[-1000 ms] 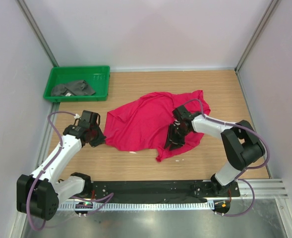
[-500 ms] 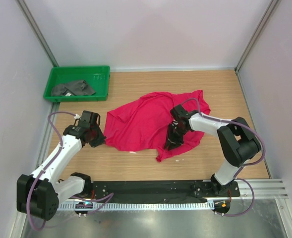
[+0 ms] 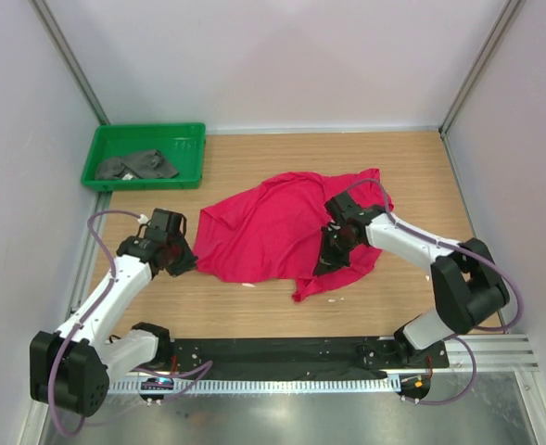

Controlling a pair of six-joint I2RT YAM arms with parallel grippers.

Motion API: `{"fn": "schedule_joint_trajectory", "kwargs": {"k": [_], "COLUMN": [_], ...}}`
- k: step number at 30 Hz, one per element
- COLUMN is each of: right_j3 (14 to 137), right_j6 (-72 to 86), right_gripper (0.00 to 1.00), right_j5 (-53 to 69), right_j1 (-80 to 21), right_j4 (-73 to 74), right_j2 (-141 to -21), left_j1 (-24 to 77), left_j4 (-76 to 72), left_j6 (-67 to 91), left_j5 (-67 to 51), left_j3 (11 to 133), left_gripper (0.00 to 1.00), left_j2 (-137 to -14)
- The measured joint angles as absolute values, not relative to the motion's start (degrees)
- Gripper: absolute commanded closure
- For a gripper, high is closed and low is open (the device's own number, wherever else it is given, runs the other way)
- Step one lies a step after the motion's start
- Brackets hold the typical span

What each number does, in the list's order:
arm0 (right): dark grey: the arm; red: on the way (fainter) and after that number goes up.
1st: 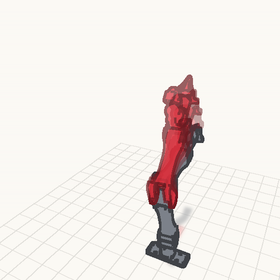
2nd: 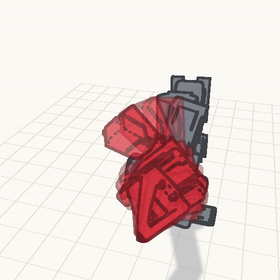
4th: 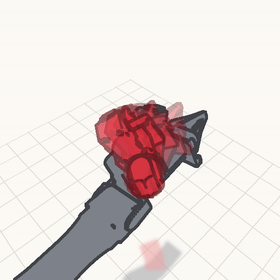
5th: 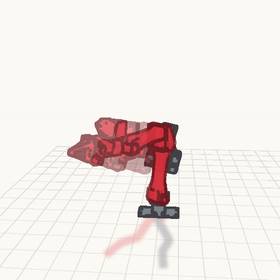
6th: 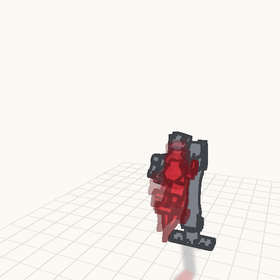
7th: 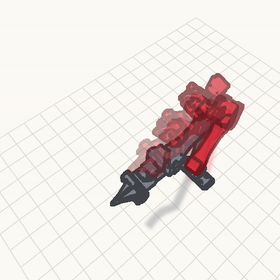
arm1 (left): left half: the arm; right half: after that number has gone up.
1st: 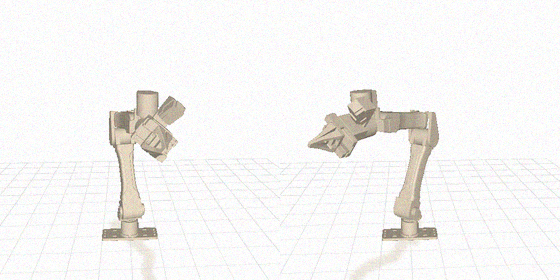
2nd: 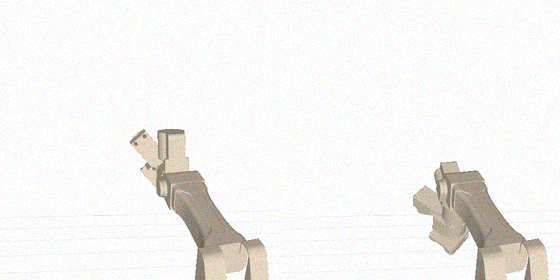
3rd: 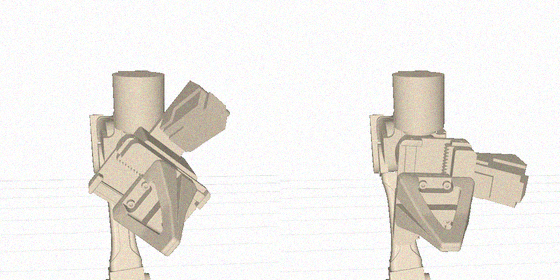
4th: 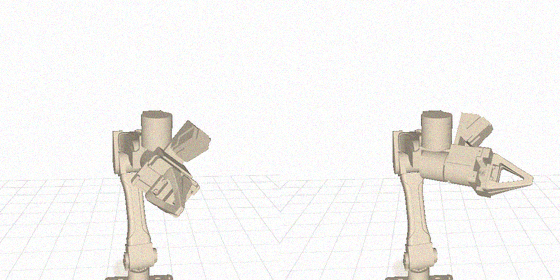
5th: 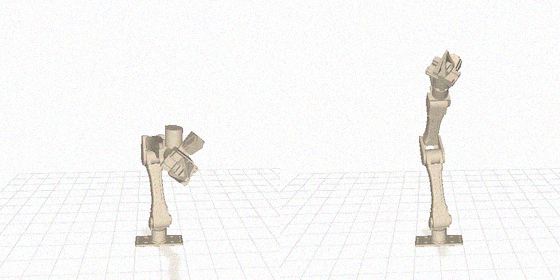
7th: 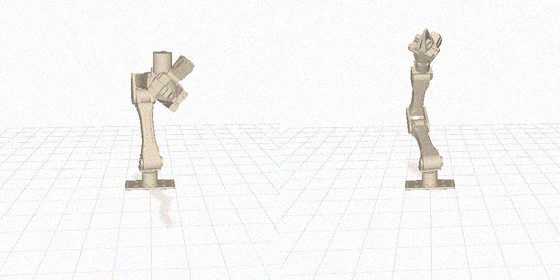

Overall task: Fold and stack the t-shirts
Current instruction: Flatten the tshirt out

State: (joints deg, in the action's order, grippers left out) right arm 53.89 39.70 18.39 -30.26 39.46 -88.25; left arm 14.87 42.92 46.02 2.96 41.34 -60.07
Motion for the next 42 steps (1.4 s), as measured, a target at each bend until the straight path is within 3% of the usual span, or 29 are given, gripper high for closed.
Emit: {"fn": "schedule_joint_trajectory", "kwargs": {"k": [12, 18, 19, 21, 33, 35, 36, 38, 39, 42], "right_j3": [49.4, 40.2, 38.2, 34.3, 26.2, 26.2, 26.2, 26.2, 26.2, 26.2], "right_j6": [41.1, 42.3, 42.9, 44.3, 49.6, 49.5, 49.4, 48.7, 48.2, 47.1], "right_gripper": [0.91, 0.81, 0.9, 0.98, 0.98, 0.88, 0.74, 0.64, 0.55, 0.5], "right_j5": [17.5, 18.3, 18.9, 20.5, 23.3, 23.1, 22.9, 21.8, 21.3, 20.2], "right_j1": [-25.2, -20.5, -20.4, -20.4, -20.4, -20.4, -20.4, -20.4, -20.4, -20.4], "right_j4": [43.7, 44.7, 44.4, 42.9, 38.3, 39.1, 39.5, 40.9, 41.5, 42.3], "right_j2": [-69.9, -58.7, -57.6, -56.3, -53.6, -53.2, -53.2, -53.2, -53.2, -53.3], "left_j1": [14.9, 14.9, 14.9, 14.9, 14.9, 14.9, 14.9, 14.9, 14.9, 14.9], "left_j4": [44.1, 44.9, 44.9, 44.8, 45.1, 45.1, 45.1, 45.1, 45.1, 45.1], "left_j6": [46.3, 46.5, 46.6, 47.1, 48.0, 48.0, 48.0, 48.0, 48.0, 48.0], "left_j5": [2.9, 2.9, 2.7, 2.4, 1.1, 1.0, 0.9, 0.9, 0.8, 0.8], "left_j3": [41.3, 41.3, 41.3, 41.2, 39.8, 39.8, 39.8, 39.8, 39.8, 39.7], "left_gripper": [1.0, 1.0, 1.0, 1.0, 1.0, 1.0, 1.0, 1.0, 1.0, 1.0], "left_j2": [-55.8, -53.9, -53.9, -53.8, -53.0, -52.9, -52.9, -52.9, -52.9, -52.9]}}
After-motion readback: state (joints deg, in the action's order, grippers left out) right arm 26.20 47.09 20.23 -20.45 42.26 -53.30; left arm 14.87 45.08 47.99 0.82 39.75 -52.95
